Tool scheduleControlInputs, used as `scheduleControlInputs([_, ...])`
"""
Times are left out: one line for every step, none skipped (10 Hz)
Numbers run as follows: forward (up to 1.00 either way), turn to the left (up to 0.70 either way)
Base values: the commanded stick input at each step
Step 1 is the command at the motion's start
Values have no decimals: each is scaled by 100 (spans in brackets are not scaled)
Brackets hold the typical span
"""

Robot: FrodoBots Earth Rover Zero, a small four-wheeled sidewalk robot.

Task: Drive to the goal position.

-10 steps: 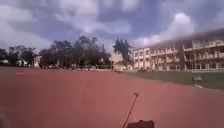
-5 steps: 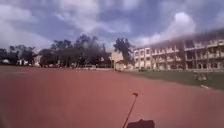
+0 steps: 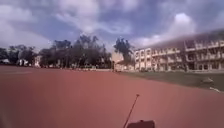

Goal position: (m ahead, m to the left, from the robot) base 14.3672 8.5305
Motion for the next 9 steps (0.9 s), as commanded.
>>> scheduleControlInputs([70, 0])
scheduleControlInputs([70, 0])
scheduleControlInputs([70, 0])
scheduleControlInputs([70, 0])
scheduleControlInputs([70, 0])
scheduleControlInputs([70, 8])
scheduleControlInputs([70, 35])
scheduleControlInputs([70, 35])
scheduleControlInputs([70, 35])
